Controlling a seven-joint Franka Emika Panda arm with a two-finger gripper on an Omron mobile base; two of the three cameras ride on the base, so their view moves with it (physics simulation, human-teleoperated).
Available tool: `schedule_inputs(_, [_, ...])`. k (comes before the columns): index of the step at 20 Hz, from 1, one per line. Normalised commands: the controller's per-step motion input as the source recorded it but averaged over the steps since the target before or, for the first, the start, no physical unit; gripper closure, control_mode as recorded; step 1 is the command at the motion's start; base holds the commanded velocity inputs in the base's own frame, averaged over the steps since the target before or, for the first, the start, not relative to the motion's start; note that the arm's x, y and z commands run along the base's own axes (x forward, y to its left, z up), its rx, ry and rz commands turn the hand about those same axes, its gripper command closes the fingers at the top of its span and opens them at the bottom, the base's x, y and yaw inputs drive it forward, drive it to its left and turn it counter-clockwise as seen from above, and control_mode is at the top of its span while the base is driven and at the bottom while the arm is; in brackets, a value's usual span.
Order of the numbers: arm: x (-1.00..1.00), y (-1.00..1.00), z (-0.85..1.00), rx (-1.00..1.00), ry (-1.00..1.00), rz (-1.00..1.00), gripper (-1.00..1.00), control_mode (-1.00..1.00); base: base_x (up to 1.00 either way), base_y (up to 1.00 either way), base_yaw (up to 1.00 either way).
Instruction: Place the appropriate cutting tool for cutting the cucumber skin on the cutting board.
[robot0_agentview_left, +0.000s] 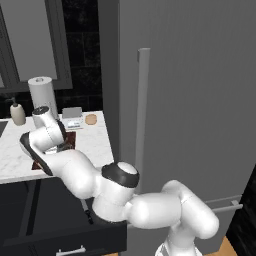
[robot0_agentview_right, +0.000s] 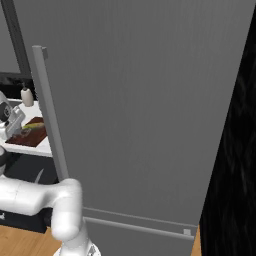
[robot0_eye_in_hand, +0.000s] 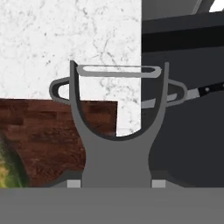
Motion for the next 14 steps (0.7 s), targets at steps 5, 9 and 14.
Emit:
schedule_inputs(5, [0.11, -0.09, -0.5, 0.0, -0.01, 0.0, 1.0, -1.0, 0.0, 0.0, 0.0])
schedule_inputs(9, [0.15, -0.26, -0.57, 0.0, -0.07, 0.0, 1.0, -1.0, 0.0, 0.0, 0.0])
schedule_inputs(14, [0.34, -0.23, -0.52, 0.0, -0.08, 0.0, 1.0, -1.0, 0.0, 0.0, 0.0])
